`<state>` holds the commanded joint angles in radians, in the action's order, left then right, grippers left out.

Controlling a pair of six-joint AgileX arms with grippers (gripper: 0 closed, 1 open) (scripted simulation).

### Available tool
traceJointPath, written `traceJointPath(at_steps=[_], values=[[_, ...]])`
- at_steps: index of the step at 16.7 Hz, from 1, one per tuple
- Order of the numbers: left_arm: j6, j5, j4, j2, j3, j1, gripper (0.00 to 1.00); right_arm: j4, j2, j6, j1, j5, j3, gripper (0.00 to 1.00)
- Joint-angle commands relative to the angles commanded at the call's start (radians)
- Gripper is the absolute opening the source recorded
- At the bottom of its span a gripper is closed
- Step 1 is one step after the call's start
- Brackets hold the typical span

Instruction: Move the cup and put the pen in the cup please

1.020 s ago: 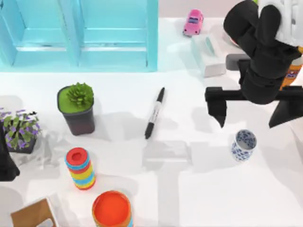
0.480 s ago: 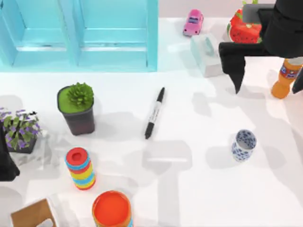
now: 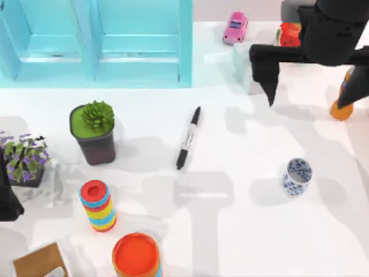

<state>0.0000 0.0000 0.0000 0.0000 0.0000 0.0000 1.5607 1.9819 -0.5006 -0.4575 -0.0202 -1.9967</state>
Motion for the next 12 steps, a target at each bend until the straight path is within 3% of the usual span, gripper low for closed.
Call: traceJointPath(at_steps=[8, 12], values=[[0.0, 0.0, 0.0, 0.0, 0.0, 0.0, 1.0, -0.186, 0.467, -0.326, -0.123, -0.061, -0.339, 1.0], [0.0, 0.0, 0.0, 0.0, 0.0, 0.0, 1.0, -0.233, 0.547, -0.402, -0.146, -0.078, -0.41, 1.0]])
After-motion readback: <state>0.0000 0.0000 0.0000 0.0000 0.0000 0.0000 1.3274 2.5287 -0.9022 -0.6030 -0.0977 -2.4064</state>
